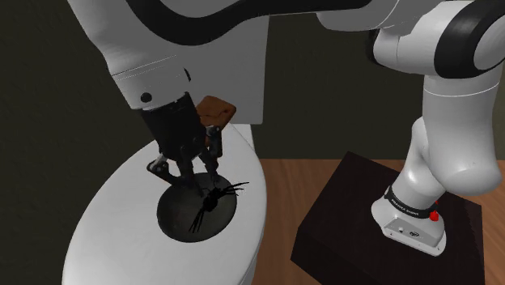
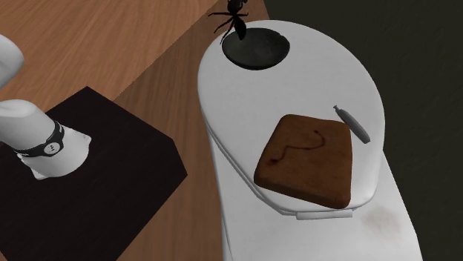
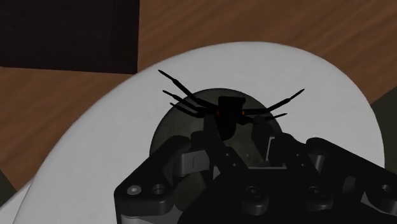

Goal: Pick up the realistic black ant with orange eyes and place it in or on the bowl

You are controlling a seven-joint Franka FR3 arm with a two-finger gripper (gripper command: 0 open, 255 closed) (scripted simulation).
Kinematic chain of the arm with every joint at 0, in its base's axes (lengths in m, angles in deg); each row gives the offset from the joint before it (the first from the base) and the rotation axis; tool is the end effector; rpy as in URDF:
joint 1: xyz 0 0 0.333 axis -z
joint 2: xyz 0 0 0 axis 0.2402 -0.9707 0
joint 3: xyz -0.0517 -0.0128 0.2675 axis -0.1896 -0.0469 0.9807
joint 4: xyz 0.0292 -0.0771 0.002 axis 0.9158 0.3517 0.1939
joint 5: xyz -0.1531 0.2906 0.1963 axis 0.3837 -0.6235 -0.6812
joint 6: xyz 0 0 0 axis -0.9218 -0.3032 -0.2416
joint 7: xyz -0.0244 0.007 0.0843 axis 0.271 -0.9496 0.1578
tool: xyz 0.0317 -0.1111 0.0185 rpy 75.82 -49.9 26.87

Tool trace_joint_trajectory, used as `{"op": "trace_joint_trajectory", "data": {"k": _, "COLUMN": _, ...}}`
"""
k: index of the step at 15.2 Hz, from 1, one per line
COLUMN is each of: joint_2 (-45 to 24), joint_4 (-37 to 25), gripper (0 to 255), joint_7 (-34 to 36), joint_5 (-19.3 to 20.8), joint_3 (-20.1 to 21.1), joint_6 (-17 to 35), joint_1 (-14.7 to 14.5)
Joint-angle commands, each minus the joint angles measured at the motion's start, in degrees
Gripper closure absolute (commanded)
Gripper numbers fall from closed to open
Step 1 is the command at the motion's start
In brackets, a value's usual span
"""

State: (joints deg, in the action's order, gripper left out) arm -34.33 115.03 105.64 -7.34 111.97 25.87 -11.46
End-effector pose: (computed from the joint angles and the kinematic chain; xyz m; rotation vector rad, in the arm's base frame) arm 0.3934 0.4687 0.5038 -3.1010 -0.0384 0.4920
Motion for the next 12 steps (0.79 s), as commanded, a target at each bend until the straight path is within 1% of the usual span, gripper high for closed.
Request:
{"op": "trace_joint_trajectory", "data": {"k": 1, "joint_2": 0.4, "joint_4": 2.25, "gripper": 255, "joint_7": -0.34, "joint_5": -0.13, "joint_3": -0.04, "joint_6": 1.86, "joint_1": 0.26}}
{"op": "trace_joint_trajectory", "data": {"k": 9, "joint_2": 1.4, "joint_4": 10.15, "gripper": 255, "joint_7": -1.72, "joint_5": -0.44, "joint_3": -0.26, "joint_6": 8.67, "joint_1": 1.11}}
{"op": "trace_joint_trajectory", "data": {"k": 12, "joint_2": 1.41, "joint_4": 10.17, "gripper": 255, "joint_7": -1.72, "joint_5": -0.45, "joint_3": -0.26, "joint_6": 8.67, "joint_1": 1.11}}
